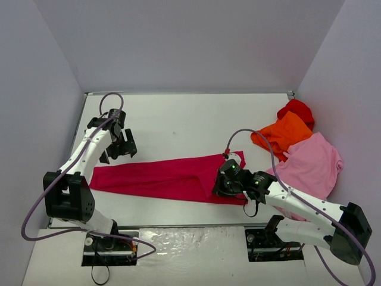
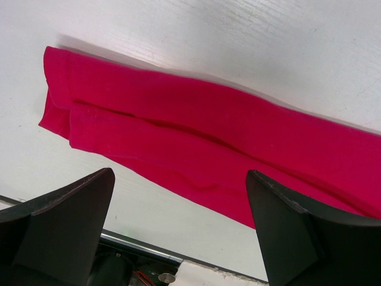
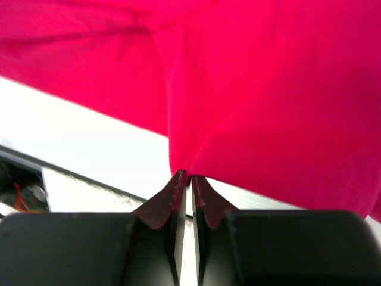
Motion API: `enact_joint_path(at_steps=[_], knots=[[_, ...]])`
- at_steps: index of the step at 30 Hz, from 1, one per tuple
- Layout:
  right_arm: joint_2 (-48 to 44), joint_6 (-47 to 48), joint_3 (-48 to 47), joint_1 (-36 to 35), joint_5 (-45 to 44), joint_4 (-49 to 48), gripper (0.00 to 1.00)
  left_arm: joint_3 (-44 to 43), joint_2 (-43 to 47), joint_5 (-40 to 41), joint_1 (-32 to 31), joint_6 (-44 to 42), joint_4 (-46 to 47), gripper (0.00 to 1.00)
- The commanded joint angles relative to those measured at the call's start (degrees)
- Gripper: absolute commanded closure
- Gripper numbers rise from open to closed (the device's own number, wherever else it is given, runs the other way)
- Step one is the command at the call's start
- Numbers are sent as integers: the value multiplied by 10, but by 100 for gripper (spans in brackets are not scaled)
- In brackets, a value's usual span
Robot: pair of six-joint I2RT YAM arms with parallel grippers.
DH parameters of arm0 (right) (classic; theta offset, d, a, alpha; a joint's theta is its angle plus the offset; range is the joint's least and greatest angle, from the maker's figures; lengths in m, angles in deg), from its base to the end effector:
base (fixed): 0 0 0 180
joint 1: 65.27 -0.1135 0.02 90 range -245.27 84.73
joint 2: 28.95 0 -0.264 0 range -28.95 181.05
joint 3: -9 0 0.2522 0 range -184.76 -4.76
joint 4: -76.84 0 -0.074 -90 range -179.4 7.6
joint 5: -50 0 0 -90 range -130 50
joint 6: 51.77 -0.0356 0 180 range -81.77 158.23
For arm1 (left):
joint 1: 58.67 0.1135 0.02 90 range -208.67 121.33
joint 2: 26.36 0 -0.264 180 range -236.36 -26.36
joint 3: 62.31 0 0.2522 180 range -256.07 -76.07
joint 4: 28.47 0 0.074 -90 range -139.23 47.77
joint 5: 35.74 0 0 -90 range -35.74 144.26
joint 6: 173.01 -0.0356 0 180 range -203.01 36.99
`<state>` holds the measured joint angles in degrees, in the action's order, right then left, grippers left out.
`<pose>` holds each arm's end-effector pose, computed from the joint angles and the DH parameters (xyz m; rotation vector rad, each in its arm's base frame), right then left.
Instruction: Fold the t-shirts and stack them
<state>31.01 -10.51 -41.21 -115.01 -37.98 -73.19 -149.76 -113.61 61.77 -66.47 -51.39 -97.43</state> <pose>0.1417 0.1692 0.2293 -0.0416 2.4449 0.8973 0.2970 -0.0360 0.2762 -0.6005 2.6830 -0.0040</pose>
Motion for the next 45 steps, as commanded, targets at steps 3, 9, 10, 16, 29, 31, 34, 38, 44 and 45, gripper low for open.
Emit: enact_joint_path(at_steps=[3,9,10,16,29,31,34,38,44,45], knots=[[-3,-31,-1,-43,-28,37,73,-37,9,14,-5,-3,-5,9],[-43,-23,-20,-22,-127,99,61,-37,10,14,-7,1,-6,9],[-35,-11,-20,-3,-124,103,63,-37,11,13,-9,2,-5,9],[46,76,-18,108,-76,18,100,-18,18,-46,-17,4,31,26],[307,197,-212,147,-42,-76,100,94,25,-265,-21,64,213,100],[349,208,-235,148,-26,-88,100,91,22,-269,-22,60,216,100],[428,223,-265,153,6,-101,100,80,12,-277,-21,56,217,100],[511,229,-271,163,50,-133,100,71,4,-282,-26,51,215,100],[590,246,-297,197,57,-149,100,74,24,-255,-27,47,201,100],[611,246,-313,210,58,-149,100,72,29,-249,-27,46,199,100]])
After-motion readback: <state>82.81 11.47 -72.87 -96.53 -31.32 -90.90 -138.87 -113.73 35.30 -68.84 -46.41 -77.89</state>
